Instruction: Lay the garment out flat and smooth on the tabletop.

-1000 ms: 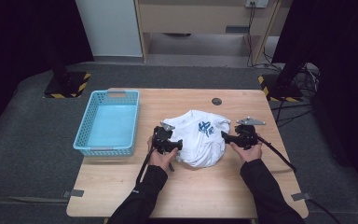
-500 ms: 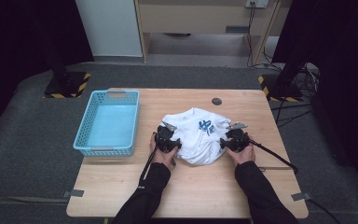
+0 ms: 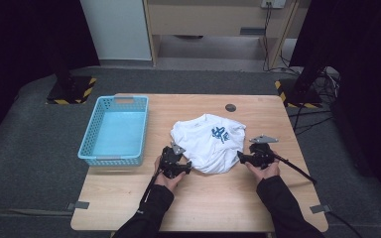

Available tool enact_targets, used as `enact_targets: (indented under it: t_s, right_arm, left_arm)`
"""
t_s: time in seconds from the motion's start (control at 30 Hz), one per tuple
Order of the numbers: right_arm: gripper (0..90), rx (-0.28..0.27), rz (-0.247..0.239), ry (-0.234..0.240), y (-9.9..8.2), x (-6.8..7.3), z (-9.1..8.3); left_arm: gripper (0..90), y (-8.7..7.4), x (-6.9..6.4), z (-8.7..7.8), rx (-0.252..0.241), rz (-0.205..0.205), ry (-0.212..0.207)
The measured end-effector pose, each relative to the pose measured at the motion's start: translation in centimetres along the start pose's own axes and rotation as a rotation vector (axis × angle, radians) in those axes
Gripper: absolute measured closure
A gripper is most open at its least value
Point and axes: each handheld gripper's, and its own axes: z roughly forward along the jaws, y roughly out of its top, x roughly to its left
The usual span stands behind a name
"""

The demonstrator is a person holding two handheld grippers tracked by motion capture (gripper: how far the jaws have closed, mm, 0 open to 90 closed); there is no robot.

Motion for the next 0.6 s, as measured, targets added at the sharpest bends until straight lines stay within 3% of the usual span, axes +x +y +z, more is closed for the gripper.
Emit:
enact_targets:
  t_s: [0.13,0.4,0.5,0.6]
  right_arm:
    - [33.2,0.033,0.036,0.043,-1.1,0.4,0.1]
    - [32.4,0.049,0.061,0.072,-1.2,1.3,1.7]
    - [33.3,0.060,0.048,0.074,-1.3,2.1,2.4]
    - [37.4,0.055,0.029,0.057,-1.4,2.2,2.7]
  left_arm:
    - [33.9,-0.6,0.2,0.1,-0.022,-0.031,-0.028]
    - [39.1,-0.8,-0.7,1.4,-0.038,0.000,-0.022]
    - [49.1,-0.9,-1.3,1.4,-0.053,0.048,-0.004]
    - [58.0,-0.9,-1.4,1.4,-0.060,0.047,-0.019]
